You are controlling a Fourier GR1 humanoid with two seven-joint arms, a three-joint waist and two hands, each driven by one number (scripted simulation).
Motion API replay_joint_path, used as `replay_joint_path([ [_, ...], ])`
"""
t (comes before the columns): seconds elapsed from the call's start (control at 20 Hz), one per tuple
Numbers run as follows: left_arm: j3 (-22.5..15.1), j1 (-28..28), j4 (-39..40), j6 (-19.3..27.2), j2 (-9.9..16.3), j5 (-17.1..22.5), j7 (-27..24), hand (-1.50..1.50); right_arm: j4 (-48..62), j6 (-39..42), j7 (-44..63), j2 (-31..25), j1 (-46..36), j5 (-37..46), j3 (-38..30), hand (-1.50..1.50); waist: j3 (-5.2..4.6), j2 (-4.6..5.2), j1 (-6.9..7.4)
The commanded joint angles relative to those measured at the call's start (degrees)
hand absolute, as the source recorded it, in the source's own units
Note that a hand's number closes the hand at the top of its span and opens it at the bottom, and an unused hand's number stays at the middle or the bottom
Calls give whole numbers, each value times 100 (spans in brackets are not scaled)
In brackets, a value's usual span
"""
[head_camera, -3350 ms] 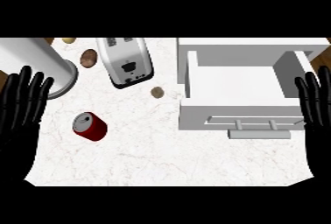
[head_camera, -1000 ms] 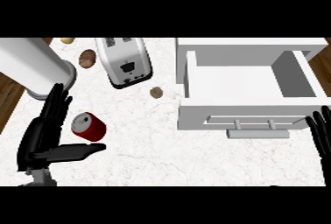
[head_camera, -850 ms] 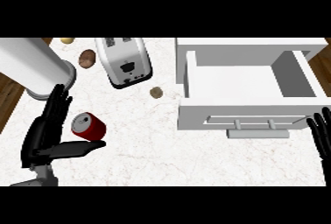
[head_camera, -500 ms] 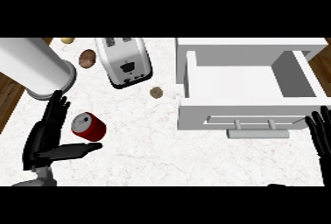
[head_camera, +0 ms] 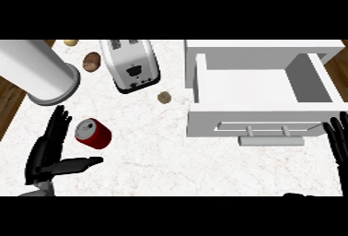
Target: Pick up the can, place it into the drawer and close the drawer
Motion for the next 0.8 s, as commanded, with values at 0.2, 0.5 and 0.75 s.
replay_joint_path([
  [0.2, -68, -76, 519, 72, -28, -105, -361, -150, -215, -60, -4, 294, 140, 280, 231, -150, 1, -1, 2],
  [0.5, 284, -470, 1806, 27, 226, -69, -1139, -150, -368, 112, 120, 155, 178, 37, -23, -150, -1, 3, -17],
  [0.75, 304, -336, 1721, -239, 315, 208, -899, -150, -377, 261, 61, 78, 314, -176, -238, -150, 1, -2, -4],
])
